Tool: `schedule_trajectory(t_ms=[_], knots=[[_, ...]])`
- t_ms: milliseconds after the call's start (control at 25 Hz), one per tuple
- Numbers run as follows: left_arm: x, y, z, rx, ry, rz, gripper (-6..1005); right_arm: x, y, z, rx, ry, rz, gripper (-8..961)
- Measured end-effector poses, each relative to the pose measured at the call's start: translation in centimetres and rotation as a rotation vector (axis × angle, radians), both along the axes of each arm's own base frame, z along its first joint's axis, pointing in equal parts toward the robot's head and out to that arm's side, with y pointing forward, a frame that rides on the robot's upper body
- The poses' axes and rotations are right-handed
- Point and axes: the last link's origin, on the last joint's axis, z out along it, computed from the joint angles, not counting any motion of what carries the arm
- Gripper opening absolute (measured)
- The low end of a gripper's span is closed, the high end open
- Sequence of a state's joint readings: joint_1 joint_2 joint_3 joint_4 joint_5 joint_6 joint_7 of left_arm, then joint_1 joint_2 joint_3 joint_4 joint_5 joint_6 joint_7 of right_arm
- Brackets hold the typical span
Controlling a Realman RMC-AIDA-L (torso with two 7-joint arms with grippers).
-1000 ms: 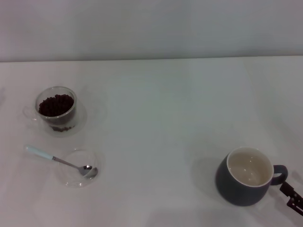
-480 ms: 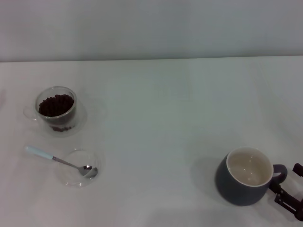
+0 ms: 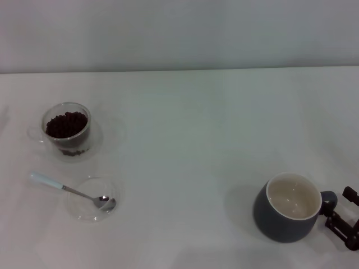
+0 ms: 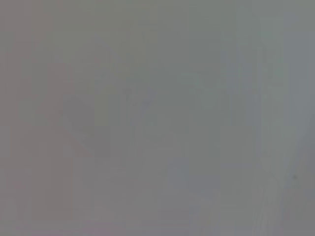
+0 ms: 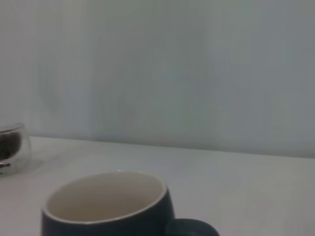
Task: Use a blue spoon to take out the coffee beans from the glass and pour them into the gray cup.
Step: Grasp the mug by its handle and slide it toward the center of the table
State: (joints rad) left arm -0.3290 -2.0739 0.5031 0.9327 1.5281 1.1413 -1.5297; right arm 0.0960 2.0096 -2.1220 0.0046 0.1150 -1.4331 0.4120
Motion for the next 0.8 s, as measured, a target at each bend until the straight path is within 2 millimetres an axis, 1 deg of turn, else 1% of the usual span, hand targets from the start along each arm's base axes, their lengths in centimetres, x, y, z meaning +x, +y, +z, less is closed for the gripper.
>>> schedule_trajectory(t_ms=[160, 360, 560, 800], knots=[[0.1, 0.2, -0.3, -0.005, -0.003, -0.003, 651, 0.0, 0.7, -0.1, -0.001, -0.007, -0.005, 746], [0.1, 0.3, -0.3, -0.004, 0.007, -0.006, 651, -0.2, 1.5, -0.3, -0.004, -0.011, -0.002, 675], [0.2, 0.5, -0.3, -0.003, 0.008, -0.007, 651, -0.3, 1.7, -0.3, -0.004, -0.003, 0.001, 676], [0.4, 0.8, -0.6, -0.007, 0.006, -0.014, 651, -0.2, 1.8, -0.2, 0.000, -0.003, -0.002, 590]])
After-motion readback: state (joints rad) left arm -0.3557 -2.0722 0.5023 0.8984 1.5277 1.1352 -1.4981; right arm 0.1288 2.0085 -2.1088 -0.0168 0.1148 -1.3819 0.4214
